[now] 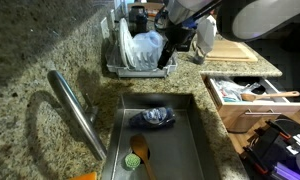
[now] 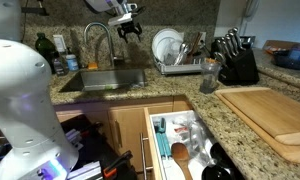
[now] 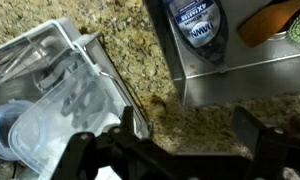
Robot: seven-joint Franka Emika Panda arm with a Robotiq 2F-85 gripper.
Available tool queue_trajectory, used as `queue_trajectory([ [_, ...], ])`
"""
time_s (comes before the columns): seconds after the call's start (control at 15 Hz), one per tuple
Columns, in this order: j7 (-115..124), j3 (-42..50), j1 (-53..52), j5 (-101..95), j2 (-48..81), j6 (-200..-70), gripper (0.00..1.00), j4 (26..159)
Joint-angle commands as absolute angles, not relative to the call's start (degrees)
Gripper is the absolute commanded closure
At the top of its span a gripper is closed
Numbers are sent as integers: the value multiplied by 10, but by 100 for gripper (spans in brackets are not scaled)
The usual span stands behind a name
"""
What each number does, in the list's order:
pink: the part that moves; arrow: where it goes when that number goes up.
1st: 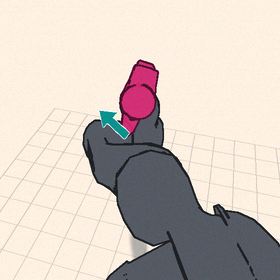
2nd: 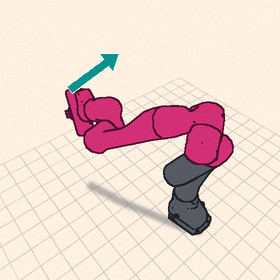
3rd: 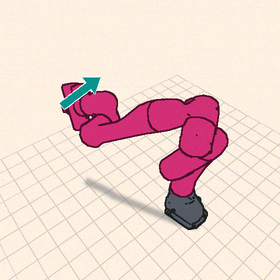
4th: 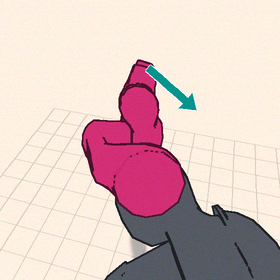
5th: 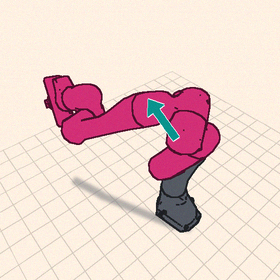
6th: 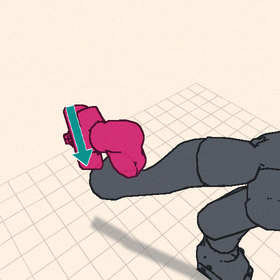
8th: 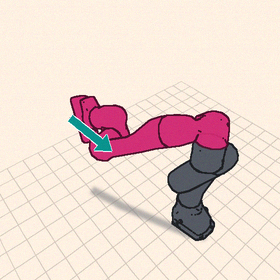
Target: Open the tap, remove the wooden spoon from the open drawer, put it on the chopping board, and then close the drawer
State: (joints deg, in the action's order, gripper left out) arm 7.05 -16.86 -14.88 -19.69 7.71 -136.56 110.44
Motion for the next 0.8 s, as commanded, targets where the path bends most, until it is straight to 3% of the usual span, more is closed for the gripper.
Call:
queue_trajectory([
  [0.0,63,-157,-162,-194,81,-1366,0,1095],
  [0.27,16,-162,-155,-152,122,-1440,0,1093],
  [0.47,-66,-172,-162,-128,219,-1534,0,1027],
  [0.73,-213,-217,-156,-84,344,-1547,0,896],
])
